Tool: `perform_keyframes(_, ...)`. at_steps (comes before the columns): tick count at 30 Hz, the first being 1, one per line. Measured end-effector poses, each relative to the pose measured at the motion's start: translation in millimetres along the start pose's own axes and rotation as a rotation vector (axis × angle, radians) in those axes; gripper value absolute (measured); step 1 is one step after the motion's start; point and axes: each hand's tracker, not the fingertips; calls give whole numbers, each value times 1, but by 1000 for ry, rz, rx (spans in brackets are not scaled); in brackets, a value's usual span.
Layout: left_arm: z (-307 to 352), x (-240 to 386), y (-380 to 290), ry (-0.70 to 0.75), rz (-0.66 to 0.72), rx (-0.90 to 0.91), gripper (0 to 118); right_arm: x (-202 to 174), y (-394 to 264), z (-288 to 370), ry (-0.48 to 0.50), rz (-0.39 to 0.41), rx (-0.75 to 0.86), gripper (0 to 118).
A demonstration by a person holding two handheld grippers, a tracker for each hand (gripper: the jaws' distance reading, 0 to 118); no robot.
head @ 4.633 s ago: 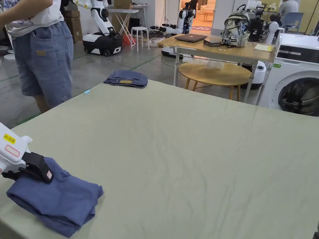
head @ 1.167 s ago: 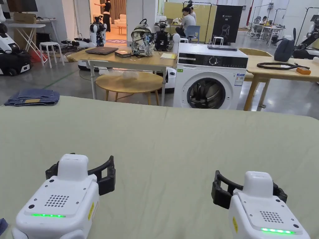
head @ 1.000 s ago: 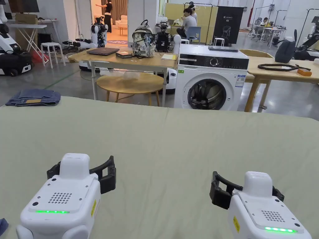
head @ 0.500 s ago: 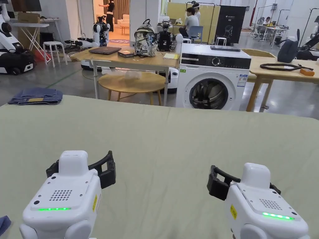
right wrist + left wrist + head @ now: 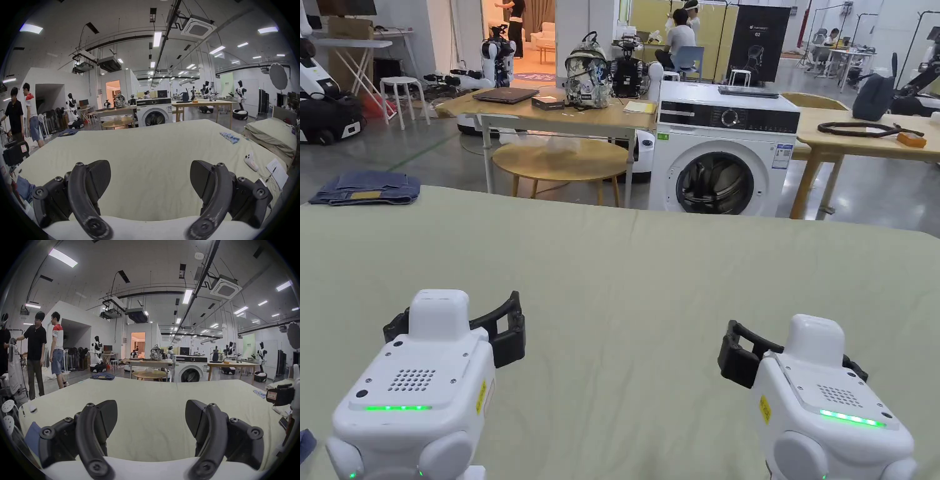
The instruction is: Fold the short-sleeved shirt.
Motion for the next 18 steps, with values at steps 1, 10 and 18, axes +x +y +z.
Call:
perform_keyframes(1, 1, 0, 1, 0, -10, 3, 88, 0, 0, 0, -9, 4, 3, 101)
perform_keyframes(10, 2, 3, 0, -3, -52, 8, 88, -4, -6, -2, -27, 40, 20, 101)
perform_keyframes(18, 5, 11, -3, -17, -121, 20, 88, -5, -10, -6, -27, 51, 19, 101)
